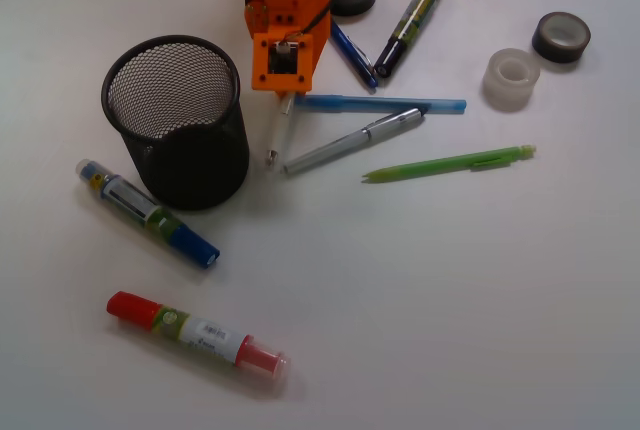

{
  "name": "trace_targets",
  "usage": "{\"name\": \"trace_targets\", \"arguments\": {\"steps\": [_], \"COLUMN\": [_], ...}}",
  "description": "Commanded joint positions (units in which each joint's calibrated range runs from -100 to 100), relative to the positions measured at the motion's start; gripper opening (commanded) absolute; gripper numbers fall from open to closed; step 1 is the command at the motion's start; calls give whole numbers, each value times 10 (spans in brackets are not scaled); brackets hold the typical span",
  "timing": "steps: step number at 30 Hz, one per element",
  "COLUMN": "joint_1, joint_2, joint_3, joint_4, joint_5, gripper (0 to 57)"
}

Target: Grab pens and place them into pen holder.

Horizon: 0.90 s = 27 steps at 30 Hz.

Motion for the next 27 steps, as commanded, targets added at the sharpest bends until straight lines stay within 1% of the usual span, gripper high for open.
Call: {"name": "trace_targets", "arguments": {"steps": [1, 4, 6, 11, 14, 16, 21, 27], "joint_1": [-4, -9, -16, -42, -45, -45, -36, -12], "joint_2": [1, -9, -43, -185, -254, -289, -308, -284], "joint_3": [-5, -9, -23, -95, -154, -194, -287, -304], "joint_4": [5, 47, 114, 350, 423, 414, 303, 50], "joint_5": [18, 25, 28, 28, 33, 59, 103, 130], "gripper": [4, 4, 4, 4, 5, 5, 5, 4]}}
